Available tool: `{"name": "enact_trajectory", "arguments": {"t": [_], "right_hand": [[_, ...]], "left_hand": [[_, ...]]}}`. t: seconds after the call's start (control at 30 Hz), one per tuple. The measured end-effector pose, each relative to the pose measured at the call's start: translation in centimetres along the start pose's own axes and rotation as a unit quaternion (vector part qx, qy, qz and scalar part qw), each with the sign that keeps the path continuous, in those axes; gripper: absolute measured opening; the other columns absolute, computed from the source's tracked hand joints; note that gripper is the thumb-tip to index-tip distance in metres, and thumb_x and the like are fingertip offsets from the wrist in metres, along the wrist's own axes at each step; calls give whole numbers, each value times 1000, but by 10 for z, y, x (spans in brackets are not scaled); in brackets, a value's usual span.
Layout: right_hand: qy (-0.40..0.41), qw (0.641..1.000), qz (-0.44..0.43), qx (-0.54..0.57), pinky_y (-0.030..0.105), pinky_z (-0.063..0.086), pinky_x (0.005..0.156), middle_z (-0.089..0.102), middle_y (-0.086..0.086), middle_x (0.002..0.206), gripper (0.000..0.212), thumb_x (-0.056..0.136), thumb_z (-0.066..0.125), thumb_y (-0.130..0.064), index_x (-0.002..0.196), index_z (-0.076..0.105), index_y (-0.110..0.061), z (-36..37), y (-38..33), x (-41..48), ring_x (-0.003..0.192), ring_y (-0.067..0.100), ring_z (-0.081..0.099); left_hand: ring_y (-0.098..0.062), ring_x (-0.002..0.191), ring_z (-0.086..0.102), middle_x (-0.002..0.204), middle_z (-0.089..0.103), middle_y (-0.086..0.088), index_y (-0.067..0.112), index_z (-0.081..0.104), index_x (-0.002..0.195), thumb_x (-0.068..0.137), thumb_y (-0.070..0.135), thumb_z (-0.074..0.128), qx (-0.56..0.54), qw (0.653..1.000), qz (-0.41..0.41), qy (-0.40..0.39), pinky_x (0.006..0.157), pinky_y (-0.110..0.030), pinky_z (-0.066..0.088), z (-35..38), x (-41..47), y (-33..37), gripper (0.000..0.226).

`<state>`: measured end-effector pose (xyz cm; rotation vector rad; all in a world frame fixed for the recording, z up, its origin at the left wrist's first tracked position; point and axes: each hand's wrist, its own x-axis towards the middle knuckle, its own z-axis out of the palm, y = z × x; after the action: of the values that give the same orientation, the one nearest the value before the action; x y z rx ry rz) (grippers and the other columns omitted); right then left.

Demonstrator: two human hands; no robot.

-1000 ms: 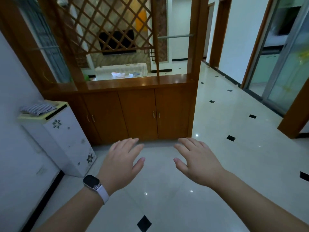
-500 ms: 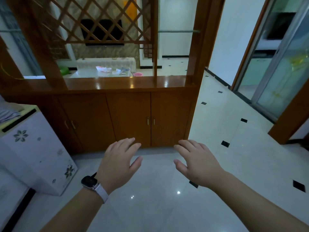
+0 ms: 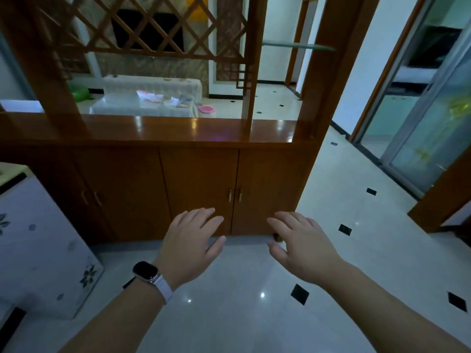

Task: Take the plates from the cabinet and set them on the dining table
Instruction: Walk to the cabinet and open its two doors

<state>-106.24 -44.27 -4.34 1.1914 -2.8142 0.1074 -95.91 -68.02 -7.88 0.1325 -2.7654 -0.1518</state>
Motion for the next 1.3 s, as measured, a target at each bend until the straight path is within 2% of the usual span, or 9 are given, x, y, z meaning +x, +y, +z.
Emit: {"name": "enact_trajectory", "arguments": {"t": [0.2, 0.37, 0.5, 0.73, 1.0, 1.2, 1.3], "right_hand": [[-5, 999, -21, 25, 39, 29, 111, 43, -6, 148, 65, 89, 20, -59, 143, 41, -28, 28, 12, 63, 137, 17, 34], [3, 998, -36, 52, 41, 41, 98, 57, -2, 135, 56, 91, 33, -54, 133, 55, -24, 60, 38, 125, 126, 21, 49], [1, 996, -45, 70, 39, 45, 92, 61, -3, 128, 50, 92, 38, -52, 127, 59, -24, 81, 72, 182, 119, 20, 54], [-10, 994, -58, 88, 39, 41, 97, 57, -3, 132, 52, 92, 36, -54, 131, 55, -25, 101, 139, 270, 124, 19, 49], [-25, 992, -70, 98, 40, 48, 84, 63, -1, 121, 48, 88, 43, -52, 120, 63, -23, 132, 175, 330, 112, 22, 58], [-27, 991, -60, 119, 39, 49, 79, 64, -2, 114, 44, 87, 45, -50, 114, 65, -21, 155, 181, 364, 103, 21, 59], [-53, 990, -52, 123, 38, 47, 79, 63, -2, 109, 44, 87, 42, -50, 112, 64, -21, 179, 183, 381, 99, 21, 58]], "left_hand": [[-19, 120, 55, 130, 61, 1, 26, 60, 125, 92, 47, 47, -4, 1000, -10, -9, 102, -42, 39, 26, 38, -27, 42], [-19, 121, 54, 130, 61, 1, 25, 60, 126, 94, 48, 39, 1, 999, -22, -31, 103, -45, 39, 57, 90, -46, 45], [-20, 121, 54, 130, 61, 1, 24, 62, 125, 94, 47, 40, 0, 999, -19, -47, 103, -44, 40, 87, 147, -58, 44], [-17, 121, 54, 129, 61, 5, 27, 62, 124, 93, 48, 42, -4, 998, -28, -59, 104, -42, 38, 144, 246, -65, 42], [-21, 111, 59, 121, 65, 3, 24, 66, 116, 89, 46, 47, -8, 996, -50, -70, 92, -41, 47, 185, 294, -75, 39], [-22, 109, 59, 122, 64, 1, 22, 65, 119, 90, 46, 47, -22, 994, -44, -92, 87, -39, 48, 218, 323, -101, 41], [-22, 108, 59, 121, 65, 0, 22, 65, 118, 88, 44, 49, -40, 993, -40, -105, 85, -37, 47, 248, 335, -114, 40]]}}
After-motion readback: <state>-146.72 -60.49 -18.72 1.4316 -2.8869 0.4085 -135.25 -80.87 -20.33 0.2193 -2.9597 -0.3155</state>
